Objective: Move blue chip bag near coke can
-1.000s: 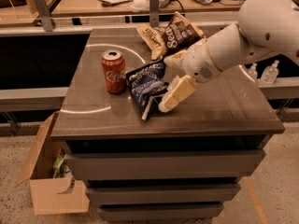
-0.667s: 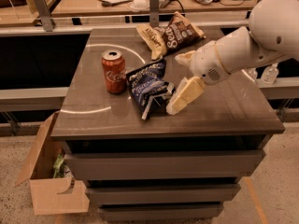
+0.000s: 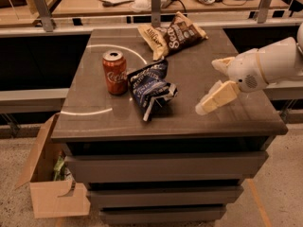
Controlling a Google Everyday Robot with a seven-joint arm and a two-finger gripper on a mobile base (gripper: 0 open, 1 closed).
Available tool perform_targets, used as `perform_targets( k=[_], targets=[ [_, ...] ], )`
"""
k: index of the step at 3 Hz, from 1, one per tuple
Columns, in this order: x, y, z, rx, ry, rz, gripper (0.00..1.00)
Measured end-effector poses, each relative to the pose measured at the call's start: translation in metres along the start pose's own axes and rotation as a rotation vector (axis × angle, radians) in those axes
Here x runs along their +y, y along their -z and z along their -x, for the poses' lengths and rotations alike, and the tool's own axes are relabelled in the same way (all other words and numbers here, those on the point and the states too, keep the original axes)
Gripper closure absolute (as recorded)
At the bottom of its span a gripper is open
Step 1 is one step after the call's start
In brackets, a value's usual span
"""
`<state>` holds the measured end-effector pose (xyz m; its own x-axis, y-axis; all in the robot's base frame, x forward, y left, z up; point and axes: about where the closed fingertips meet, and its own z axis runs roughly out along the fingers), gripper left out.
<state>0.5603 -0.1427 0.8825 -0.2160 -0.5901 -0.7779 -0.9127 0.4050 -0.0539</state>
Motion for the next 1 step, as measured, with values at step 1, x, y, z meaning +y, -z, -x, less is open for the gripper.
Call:
perform_targets(
  k=[1],
  targets=[
    [-0.0002, 0.0023, -0.0019, 0.0, -0.003, -0.003, 0.0]
  ],
)
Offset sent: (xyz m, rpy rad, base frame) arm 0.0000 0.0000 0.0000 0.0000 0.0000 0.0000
